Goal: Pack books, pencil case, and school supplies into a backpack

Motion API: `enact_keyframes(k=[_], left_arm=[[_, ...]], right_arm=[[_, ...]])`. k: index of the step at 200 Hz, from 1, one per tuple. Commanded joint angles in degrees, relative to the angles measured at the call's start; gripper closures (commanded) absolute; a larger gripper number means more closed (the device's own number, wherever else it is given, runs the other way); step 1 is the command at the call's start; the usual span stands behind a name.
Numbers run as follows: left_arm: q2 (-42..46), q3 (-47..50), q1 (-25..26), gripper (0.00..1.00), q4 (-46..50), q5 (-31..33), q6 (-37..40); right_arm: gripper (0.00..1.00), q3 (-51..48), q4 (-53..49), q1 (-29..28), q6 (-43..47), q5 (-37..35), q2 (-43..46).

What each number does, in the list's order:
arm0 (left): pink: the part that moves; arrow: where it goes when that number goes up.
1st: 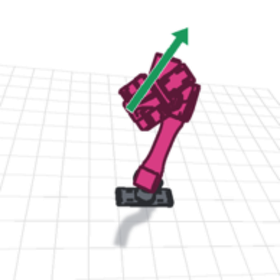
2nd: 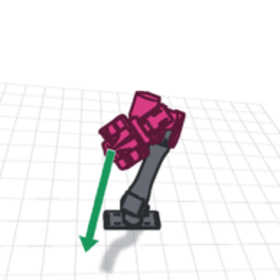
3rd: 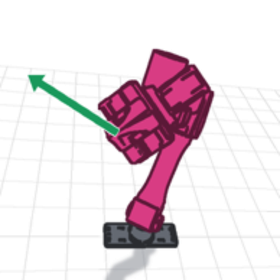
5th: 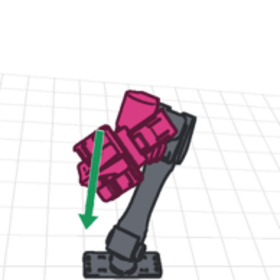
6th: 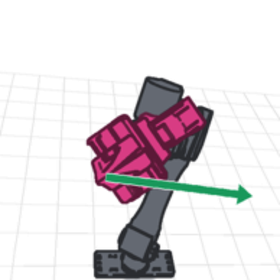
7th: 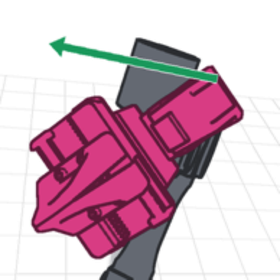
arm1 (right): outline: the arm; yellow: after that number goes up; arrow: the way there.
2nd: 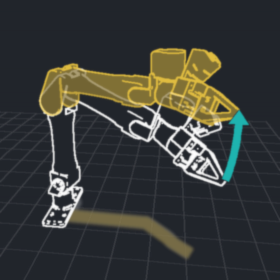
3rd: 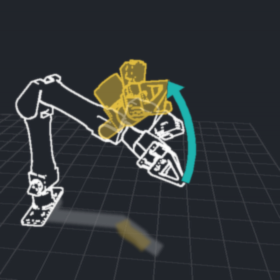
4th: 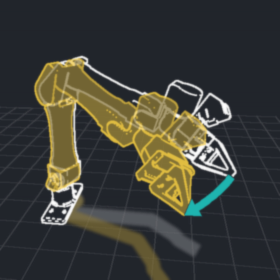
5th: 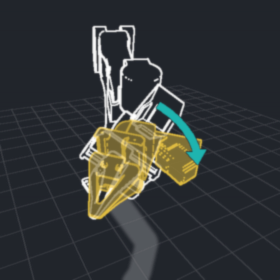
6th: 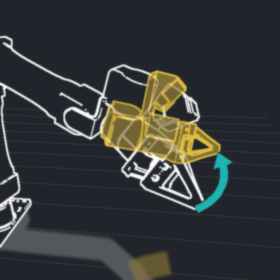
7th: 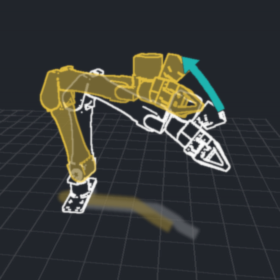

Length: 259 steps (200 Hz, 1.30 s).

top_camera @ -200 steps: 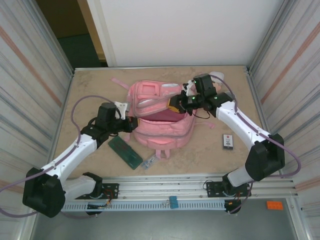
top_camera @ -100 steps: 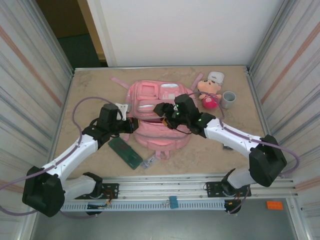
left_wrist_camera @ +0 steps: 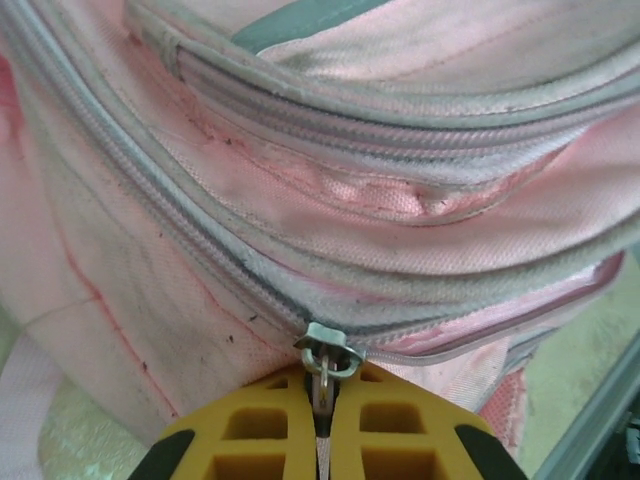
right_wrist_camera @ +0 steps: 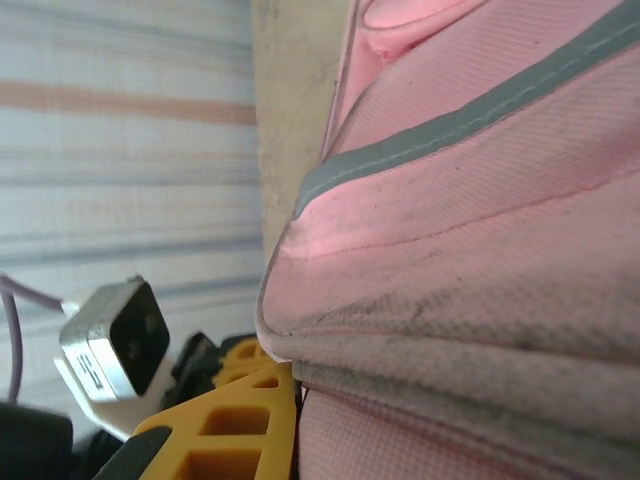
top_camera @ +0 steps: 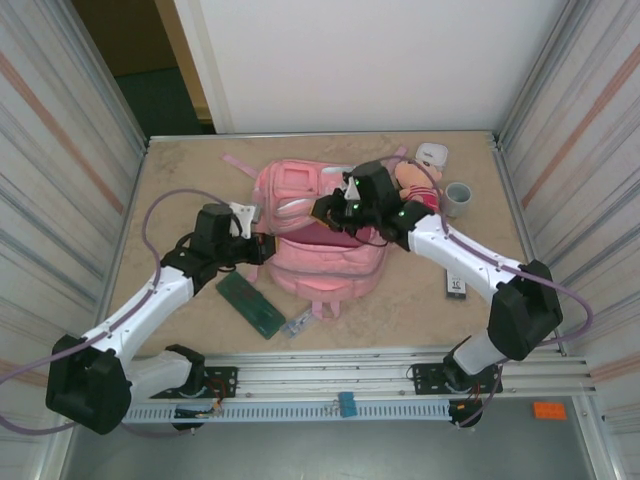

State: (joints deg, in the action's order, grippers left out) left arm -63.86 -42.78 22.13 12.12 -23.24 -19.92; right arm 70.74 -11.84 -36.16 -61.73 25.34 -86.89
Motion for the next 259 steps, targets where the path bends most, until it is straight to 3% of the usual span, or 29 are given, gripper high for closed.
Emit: enact_keyframes(k=[1,31,83,149,179,200,218,259], left_arm=[[0.42,-2.32,-4.60,1.00,3.20,4.35,4.78],[-1.20,-5.21,-5.39,1.00,3.02,1.95,8.16],[-5.72,-9.91,-7.39,1.00,5.08,-0.20,15.43],[-15.73,-12.22,-10.26,1.00,3.66,4.25,18.42],[-21.24,-15.85,-10.31,1.00,3.12,5.56,16.54],[-21.04,-17.17,-10.31,0.81,2.81,3.90,14.03],[-17.79,-17.18,-10.29,0.56,3.23,4.12,11.57],[-7.11,-15.70,-10.35,0.33,7.78,6.77,6.54]], right_arm=[[1.00,6.66,-10.28,6.05,12.10,10.73,1.12],[1.00,11.40,-13.04,10.68,14.22,19.63,-1.25],[1.00,19.64,-23.71,10.85,23.03,27.15,-5.72],[1.00,22.25,-26.29,11.20,25.88,31.04,-4.60],[1.00,21.85,-25.15,11.28,24.45,27.95,-4.58],[1.00,19.24,-18.62,11.46,18.69,22.95,-4.12],[1.00,15.31,-8.86,11.32,11.65,19.19,-3.41],[1.00,13.79,0.68,10.47,7.94,11.45,-5.36]])
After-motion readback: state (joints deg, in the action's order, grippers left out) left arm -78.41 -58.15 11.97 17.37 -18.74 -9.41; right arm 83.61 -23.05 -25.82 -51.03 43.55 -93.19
